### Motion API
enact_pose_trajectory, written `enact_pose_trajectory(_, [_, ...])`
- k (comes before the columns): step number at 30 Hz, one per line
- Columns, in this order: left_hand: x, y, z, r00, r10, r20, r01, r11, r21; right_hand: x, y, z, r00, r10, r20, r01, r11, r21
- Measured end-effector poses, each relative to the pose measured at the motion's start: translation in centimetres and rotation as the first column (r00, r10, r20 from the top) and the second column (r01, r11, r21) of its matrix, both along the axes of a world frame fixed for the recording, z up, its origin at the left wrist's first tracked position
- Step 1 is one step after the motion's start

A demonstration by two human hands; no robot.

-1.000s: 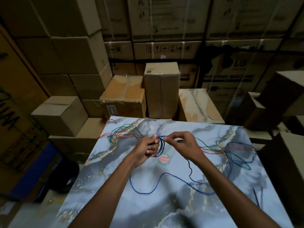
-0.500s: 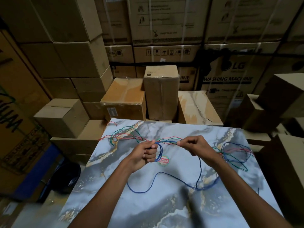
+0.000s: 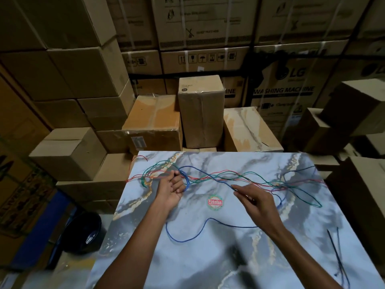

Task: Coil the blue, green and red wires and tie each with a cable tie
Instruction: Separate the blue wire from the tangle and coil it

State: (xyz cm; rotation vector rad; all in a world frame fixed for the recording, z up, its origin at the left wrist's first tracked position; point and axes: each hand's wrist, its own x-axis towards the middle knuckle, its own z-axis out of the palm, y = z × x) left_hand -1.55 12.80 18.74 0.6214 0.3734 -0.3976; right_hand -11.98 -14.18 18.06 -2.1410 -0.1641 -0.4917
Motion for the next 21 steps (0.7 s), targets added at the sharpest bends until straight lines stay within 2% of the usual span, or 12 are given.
enact_pose_trajectory(1, [0.1, -0.1, -0.1, 1.000, 0.010, -0.005, -0.010, 1.000, 0.010, -0.1, 0.5, -0.2, 0.998, 0.034, 0.050, -0.026, 0.986, -0.164])
enact_pose_trajectory(3, [0.4, -0.3, 0.1, 1.000, 0.015, -0.005, -0.015, 0.999, 0.035, -0.2, 1.3, -0.9, 0.999, 0.034, 0.029, -0.018, 0.901, -0.434])
enact_pose_trajectory(4, [0.5, -0.5, 0.1, 1.000, 0.008, 0.002, -0.008, 0.999, 0.049, -0.1, 1.6, -1.2, 1.000, 0.005, -0.007, -0.007, 0.846, -0.533])
enact_pose_trajectory(6, [0.4, -0.9, 0.3, 1.000, -0.012, 0.017, 0.010, 0.995, 0.099, -0.2, 2.5, -1.0, 0.987, 0.015, -0.159, -0.120, 0.726, -0.677])
enact_pose_trajectory(8, [0.0, -1.9, 0.3, 0.999, -0.033, 0.031, 0.027, 0.984, 0.174, -0.5, 3.7, 0.0, 0.916, 0.076, -0.395, -0.352, 0.628, -0.694])
enact_pose_trajectory(9, [-0.3, -2.6, 0.3, 0.998, -0.053, 0.041, 0.044, 0.980, 0.194, -0.7, 4.2, 0.5, 0.878, 0.116, -0.465, -0.441, 0.573, -0.691])
enact_pose_trajectory(11, [-1.0, -4.0, 0.0, 0.992, -0.109, 0.067, 0.092, 0.972, 0.218, -0.8, 5.4, 1.6, 0.835, 0.217, -0.505, -0.541, 0.492, -0.683])
enact_pose_trajectory(12, [-1.4, -4.6, -0.5, 0.986, -0.143, 0.086, 0.118, 0.962, 0.247, -1.0, 5.8, 2.2, 0.823, 0.274, -0.498, -0.566, 0.481, -0.669])
enact_pose_trajectory(15, [-2.6, -5.9, -1.5, 0.951, -0.268, 0.153, 0.191, 0.901, 0.388, -1.0, 5.9, 3.6, 0.791, 0.412, -0.452, -0.612, 0.541, -0.577])
enact_pose_trajectory(18, [-3.8, -7.0, -1.4, 0.903, -0.390, 0.179, 0.247, 0.813, 0.526, 0.0, 4.7, 5.2, 0.790, 0.454, -0.413, -0.608, 0.666, -0.432])
enact_pose_trajectory(21, [-5.3, -7.8, -0.4, 0.853, -0.493, 0.168, 0.263, 0.686, 0.678, 1.2, 3.3, 5.5, 0.820, 0.468, -0.329, -0.556, 0.788, -0.265])
